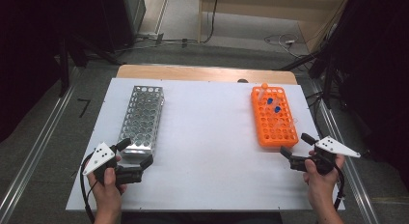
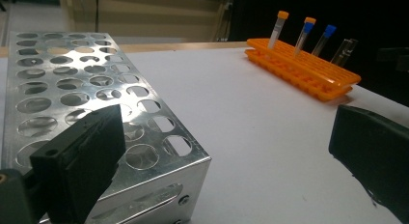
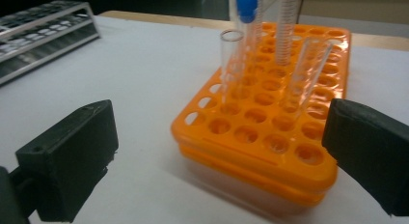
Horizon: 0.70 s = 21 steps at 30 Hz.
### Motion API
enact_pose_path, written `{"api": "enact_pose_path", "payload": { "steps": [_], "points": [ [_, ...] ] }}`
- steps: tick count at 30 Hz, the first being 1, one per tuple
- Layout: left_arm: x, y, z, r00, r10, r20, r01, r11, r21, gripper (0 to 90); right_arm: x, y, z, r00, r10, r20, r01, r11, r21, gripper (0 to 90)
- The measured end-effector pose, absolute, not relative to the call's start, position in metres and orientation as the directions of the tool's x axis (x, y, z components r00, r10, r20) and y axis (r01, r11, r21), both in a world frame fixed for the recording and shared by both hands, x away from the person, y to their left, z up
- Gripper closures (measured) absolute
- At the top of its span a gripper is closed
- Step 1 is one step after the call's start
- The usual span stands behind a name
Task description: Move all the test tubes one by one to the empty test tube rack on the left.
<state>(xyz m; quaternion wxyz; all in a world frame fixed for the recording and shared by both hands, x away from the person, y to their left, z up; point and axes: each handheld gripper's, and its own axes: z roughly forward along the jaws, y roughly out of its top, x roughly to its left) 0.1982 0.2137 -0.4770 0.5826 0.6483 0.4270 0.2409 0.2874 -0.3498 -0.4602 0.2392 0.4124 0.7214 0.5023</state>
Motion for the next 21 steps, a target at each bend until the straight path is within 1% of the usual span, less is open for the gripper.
{"api": "enact_pose_path", "payload": {
  "steps": [1,4,6,10,13,15,21],
  "points": [
    [0.198,0.213,-0.477,0.521,0.833,-0.187,0.272,0.046,0.961,0.0,0.290,-0.350,-0.459,-0.537,0.841,0.073,0.360,0.149,0.921,0.9],
    [0.198,0.212,-0.476,0.526,0.831,-0.184,0.270,0.042,0.962,0.0,0.297,-0.352,-0.459,-0.506,0.855,0.110,0.374,0.102,0.922,9.0],
    [0.198,0.211,-0.477,0.528,0.830,-0.181,0.271,0.038,0.962,0.0,0.303,-0.354,-0.461,-0.476,0.870,0.128,0.401,0.085,0.912,15.9],
    [0.199,0.209,-0.476,0.530,0.828,-0.181,0.269,0.038,0.962,0.0,0.314,-0.359,-0.465,-0.397,0.910,0.119,0.423,0.066,0.904,32.7],
    [0.199,0.208,-0.476,0.528,0.830,-0.180,0.268,0.039,0.963,0.0,0.324,-0.361,-0.468,-0.392,0.909,0.143,0.437,0.047,0.898,41.2],
    [0.198,0.209,-0.476,0.526,0.831,-0.183,0.267,0.044,0.963,0.0,0.331,-0.359,-0.470,-0.397,0.907,0.139,0.440,0.055,0.896,46.5],
    [0.197,0.212,-0.477,0.516,0.835,-0.189,0.269,0.051,0.962,0.0,0.345,-0.349,-0.479,-0.398,0.910,0.115,0.456,0.087,0.886,58.6]
  ]
}}
